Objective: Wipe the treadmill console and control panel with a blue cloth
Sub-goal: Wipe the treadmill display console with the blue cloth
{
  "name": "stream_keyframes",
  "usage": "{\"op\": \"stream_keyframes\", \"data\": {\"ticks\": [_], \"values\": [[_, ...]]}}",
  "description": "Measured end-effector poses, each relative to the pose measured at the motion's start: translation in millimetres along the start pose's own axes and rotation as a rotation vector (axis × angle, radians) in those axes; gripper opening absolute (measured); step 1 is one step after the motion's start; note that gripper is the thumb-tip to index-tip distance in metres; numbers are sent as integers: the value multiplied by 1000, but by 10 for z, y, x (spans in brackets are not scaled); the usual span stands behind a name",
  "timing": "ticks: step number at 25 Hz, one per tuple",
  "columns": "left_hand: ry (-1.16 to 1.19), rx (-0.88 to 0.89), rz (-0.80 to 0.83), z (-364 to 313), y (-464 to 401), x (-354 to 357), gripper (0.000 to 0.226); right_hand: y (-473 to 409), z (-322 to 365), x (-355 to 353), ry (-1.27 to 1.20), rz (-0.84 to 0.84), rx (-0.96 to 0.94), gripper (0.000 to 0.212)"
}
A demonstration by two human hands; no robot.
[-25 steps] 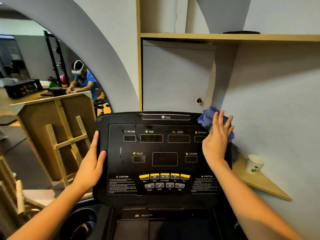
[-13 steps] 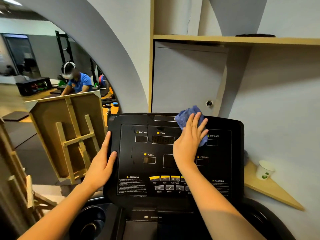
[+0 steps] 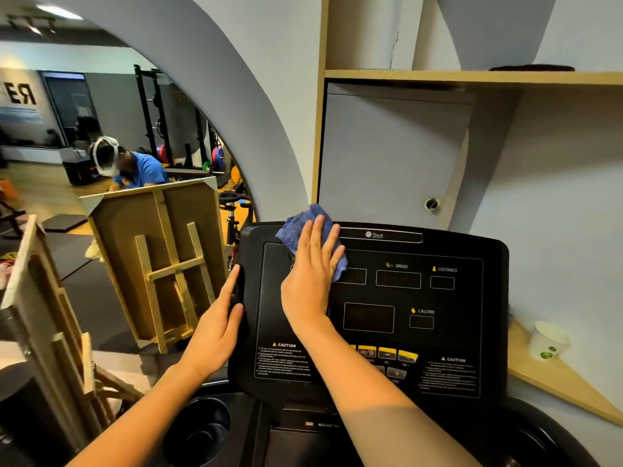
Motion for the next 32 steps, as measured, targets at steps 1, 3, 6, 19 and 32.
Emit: {"op": "stream_keyframes", "data": {"ticks": [1, 3, 6, 19, 32], "values": [[2, -1, -1, 3, 1, -11, 66, 19, 64, 38, -3, 7, -15, 95], [3, -6, -2, 21, 8, -29, 67, 56, 181, 112, -10, 27, -47, 93], [2, -6, -3, 59, 31, -43, 67, 116, 309, 207, -11, 60, -102, 92], [122, 77, -60, 95, 119, -51, 52, 729, 236, 393, -21, 169, -359, 81], [-47, 125, -88, 49, 133, 10, 60, 1906, -186, 518, 92, 414, -518, 84]]}}
Point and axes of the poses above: each hand's wrist, its own y-axis away from the middle knuckle, its own x-axis out of the palm, z = x × y, the point moved 8 cm from there along -y, towards the middle knuckle, and after that the axes turned 7 degrees about x, right-handed, at the moved point
